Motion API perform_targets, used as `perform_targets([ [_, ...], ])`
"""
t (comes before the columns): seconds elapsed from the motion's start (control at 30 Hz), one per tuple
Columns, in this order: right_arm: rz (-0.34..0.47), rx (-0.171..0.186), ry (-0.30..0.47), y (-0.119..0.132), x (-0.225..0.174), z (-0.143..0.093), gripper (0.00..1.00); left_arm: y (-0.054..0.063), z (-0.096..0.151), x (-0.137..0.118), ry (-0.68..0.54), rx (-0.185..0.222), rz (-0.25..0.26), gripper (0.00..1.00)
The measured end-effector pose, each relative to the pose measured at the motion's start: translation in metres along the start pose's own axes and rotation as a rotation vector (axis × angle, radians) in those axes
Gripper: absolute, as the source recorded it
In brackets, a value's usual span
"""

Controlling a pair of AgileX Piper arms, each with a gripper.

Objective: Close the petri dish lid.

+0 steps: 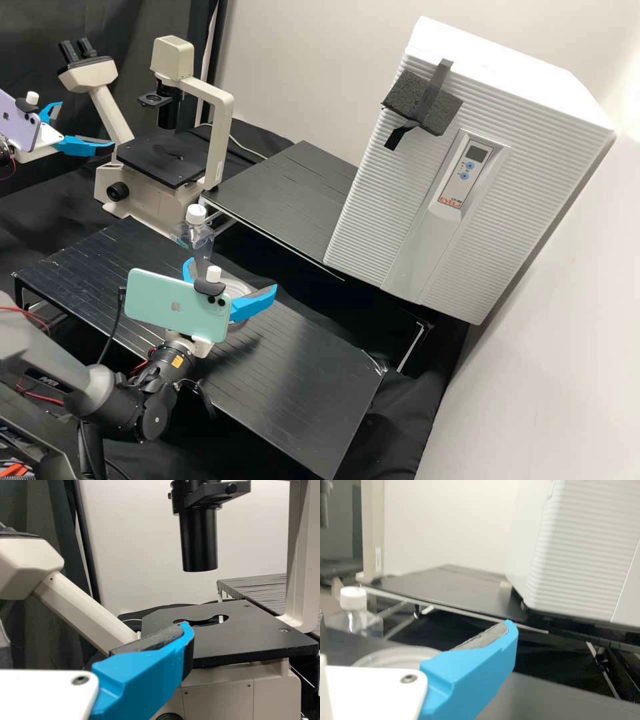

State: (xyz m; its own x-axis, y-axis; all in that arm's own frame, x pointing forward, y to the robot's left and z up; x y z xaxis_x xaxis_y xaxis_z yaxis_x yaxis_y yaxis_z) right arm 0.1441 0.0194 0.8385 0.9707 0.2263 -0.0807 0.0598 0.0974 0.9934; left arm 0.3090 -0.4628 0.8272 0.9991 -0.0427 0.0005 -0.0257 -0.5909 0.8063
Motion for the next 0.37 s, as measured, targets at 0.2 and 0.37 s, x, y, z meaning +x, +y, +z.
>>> perform_targets([
  [0.2, 0.083, 0.032, 0.017, 0.008, -0.003, -0.008, 1.00, 0.000, 0.000, 0.000, 0.000, 0.000, 0.000, 1.00],
  [0.37, 0.212, 0.118, 0.013, 0.018, -0.003, -0.008, 1.00, 0.000, 0.000, 0.000, 0.000, 0.000, 0.000, 1.00],
])
